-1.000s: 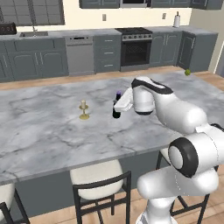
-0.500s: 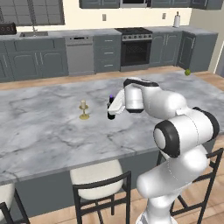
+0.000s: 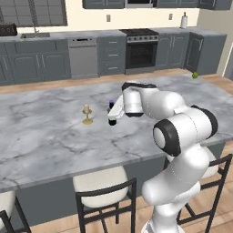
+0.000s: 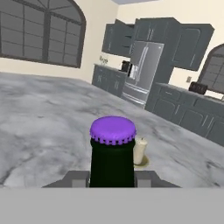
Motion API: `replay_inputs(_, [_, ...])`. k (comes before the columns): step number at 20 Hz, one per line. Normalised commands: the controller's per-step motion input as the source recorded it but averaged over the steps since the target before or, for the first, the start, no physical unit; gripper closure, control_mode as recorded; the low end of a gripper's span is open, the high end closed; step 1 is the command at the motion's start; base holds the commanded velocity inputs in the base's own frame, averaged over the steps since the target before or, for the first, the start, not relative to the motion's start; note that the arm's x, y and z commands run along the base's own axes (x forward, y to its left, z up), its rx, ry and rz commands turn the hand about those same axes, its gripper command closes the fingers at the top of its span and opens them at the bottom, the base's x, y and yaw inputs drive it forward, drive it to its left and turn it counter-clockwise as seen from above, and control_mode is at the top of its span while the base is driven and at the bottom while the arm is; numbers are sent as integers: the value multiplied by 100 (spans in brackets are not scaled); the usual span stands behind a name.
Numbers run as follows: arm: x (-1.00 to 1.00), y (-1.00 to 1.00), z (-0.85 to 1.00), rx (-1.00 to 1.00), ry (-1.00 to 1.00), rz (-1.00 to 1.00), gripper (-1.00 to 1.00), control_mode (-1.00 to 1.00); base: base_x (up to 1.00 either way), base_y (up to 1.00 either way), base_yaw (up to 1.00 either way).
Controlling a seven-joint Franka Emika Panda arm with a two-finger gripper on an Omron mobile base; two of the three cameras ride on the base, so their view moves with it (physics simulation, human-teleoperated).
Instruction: Open the cabinet directly in front. Then move the beer and the mug to the dining counter with the candle on it.
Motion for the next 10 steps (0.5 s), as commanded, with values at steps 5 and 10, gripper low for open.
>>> replay_inputs(5, [23,-35,-47,12,4,0,100,-100,0,0,0])
replay_inputs(10, [7,-6,-23,7,3,0,100,-100,0,0,0])
